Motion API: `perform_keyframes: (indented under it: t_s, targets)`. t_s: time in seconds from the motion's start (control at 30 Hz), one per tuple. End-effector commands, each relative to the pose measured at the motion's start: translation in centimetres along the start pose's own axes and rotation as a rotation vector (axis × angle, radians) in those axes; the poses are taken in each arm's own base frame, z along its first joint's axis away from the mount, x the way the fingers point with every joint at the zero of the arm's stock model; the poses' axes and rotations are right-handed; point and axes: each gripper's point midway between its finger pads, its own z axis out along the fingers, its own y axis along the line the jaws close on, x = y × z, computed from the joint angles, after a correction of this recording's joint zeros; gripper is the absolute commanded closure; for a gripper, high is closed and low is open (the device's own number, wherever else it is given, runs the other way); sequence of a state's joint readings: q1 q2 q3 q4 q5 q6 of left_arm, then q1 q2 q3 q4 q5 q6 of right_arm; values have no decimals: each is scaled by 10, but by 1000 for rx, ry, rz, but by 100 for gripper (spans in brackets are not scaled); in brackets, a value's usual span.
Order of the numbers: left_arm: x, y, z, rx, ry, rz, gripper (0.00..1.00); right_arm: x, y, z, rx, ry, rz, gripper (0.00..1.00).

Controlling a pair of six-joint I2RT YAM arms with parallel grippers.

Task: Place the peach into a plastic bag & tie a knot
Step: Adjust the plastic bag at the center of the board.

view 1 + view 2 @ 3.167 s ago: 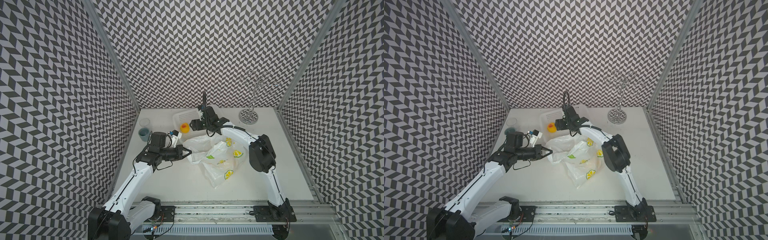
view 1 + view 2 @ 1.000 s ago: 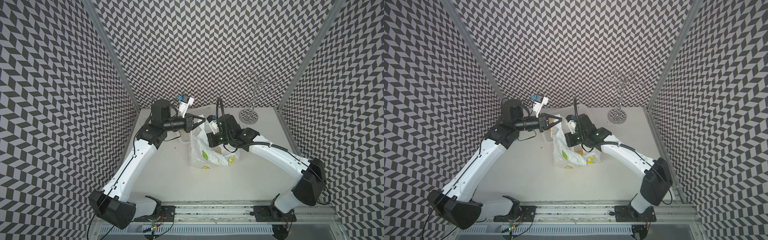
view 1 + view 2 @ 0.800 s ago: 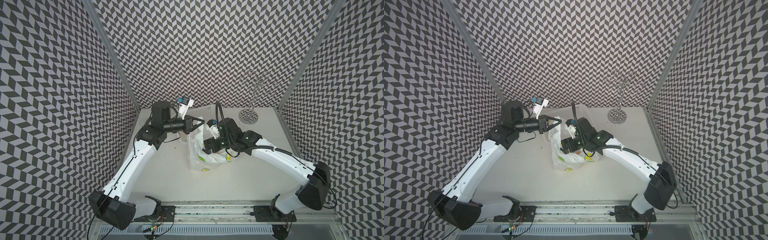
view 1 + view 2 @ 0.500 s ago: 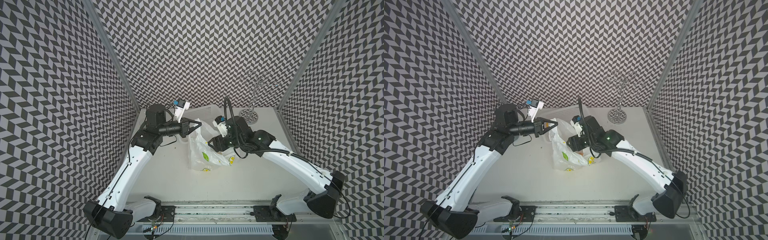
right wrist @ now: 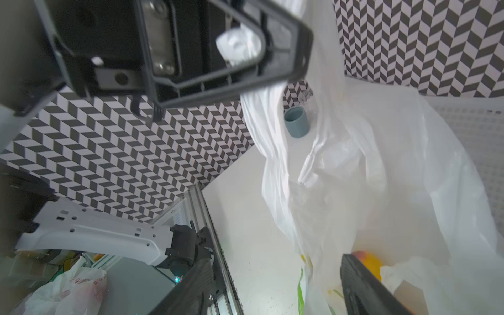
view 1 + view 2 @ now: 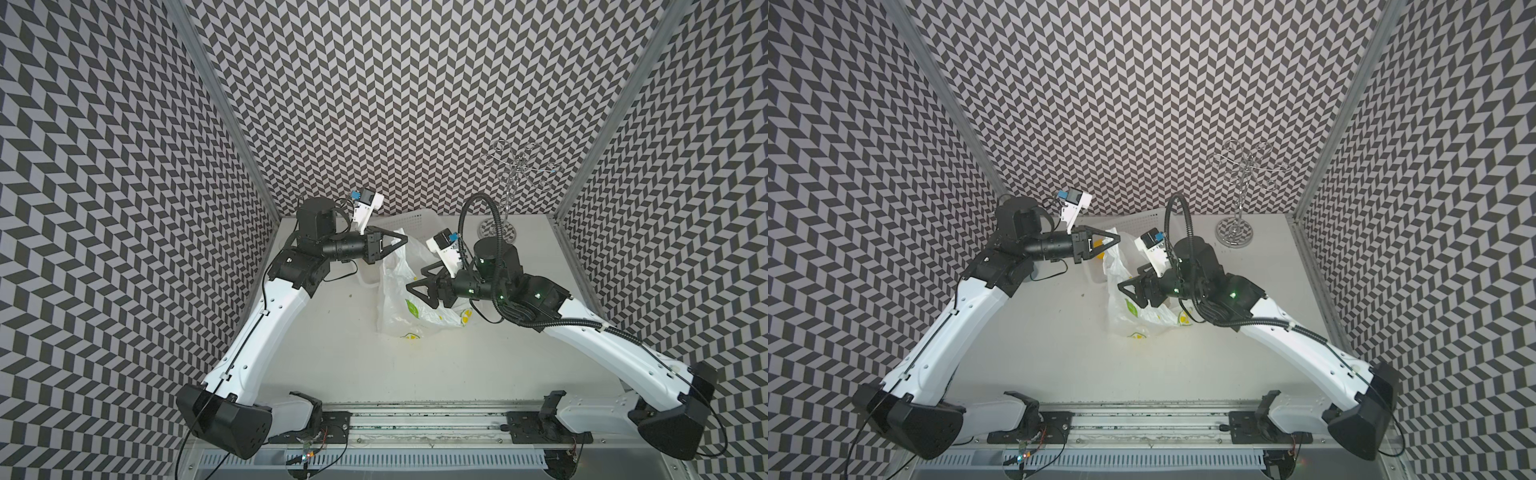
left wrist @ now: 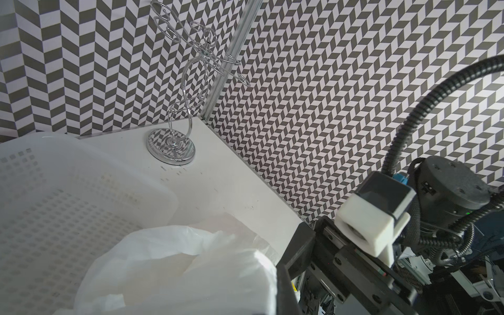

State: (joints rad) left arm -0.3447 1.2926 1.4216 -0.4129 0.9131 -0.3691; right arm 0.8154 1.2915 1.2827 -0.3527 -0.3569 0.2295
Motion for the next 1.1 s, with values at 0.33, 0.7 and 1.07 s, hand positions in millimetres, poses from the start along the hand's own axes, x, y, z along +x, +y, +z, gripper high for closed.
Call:
perform_keyframes:
  t_s: [0.33, 0.7, 1.07]
  targets:
    - [-10, -46, -1, 178, -8, 63, 72, -70, 17, 13, -89, -234, -67, 78]
    - [2, 27, -37, -153, -220, 208, 29, -77, 11, -33, -233, -291, -54, 94]
    - [3, 49, -7, -53, -305, 494, 1, -63, 26, -40, -349, -217, -93, 95]
